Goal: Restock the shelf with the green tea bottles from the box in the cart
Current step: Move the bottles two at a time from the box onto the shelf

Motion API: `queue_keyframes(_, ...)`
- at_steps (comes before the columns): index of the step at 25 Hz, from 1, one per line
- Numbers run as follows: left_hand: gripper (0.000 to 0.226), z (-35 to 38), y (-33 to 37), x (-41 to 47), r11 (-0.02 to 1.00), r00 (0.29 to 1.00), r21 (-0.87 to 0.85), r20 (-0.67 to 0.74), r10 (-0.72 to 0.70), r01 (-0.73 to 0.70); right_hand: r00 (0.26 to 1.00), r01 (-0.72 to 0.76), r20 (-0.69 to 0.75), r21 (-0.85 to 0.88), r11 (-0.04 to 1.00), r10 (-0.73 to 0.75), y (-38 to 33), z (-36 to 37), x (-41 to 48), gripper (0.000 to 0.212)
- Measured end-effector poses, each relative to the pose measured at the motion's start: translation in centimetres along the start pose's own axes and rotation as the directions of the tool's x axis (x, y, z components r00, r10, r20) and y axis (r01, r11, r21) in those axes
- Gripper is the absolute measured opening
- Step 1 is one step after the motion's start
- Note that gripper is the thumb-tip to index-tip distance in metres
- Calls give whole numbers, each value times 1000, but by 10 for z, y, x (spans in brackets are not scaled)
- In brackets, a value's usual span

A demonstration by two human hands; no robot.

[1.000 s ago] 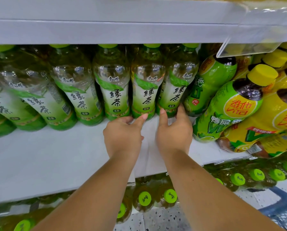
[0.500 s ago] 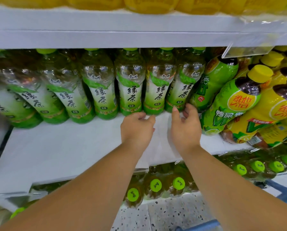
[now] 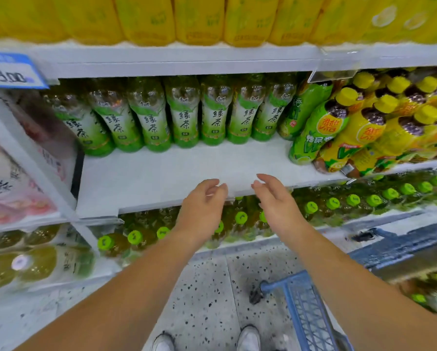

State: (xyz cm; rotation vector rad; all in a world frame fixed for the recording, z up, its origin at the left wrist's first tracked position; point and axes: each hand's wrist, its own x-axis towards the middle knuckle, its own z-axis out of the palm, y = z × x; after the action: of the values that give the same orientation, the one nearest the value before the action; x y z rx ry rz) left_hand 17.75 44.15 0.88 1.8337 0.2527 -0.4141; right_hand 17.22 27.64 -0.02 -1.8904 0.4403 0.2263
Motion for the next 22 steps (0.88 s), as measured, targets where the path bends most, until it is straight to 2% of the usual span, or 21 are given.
queue_keyframes(3, 50, -21, 1, -46, 998, 997, -21, 46, -65, 66, 997, -55, 51, -54, 997, 58, -7, -5, -55, 46)
queue_keyframes(6, 53, -36, -5, -96, 998, 995, 21, 72, -63, 62, 992, -72, 97, -117, 991, 84, -8, 0, -110, 52)
queue_keyframes(11, 55, -53, 4, -168, 994, 983, 30, 146, -108, 105, 986, -112, 110, -106, 988, 123, -32, -10, -186, 54)
queue_keyframes(14, 58, -60, 11, -194, 988, 968, 56, 204, -149, 141, 970, -208, 95, -155, 966, 224, -41, -31, -223, 57)
queue_keyframes(18, 56, -55, 28, -228, 990, 968, 109, 226, -112, 89, 975, -210, 40, -189, 959, 221, -43, -66, -264, 56)
queue_keyframes(22, 59, -32, 43, -261, 992, 972, 119, 222, -70, 44, 977, -194, 47, -180, 964, 206, -29, -100, -303, 55)
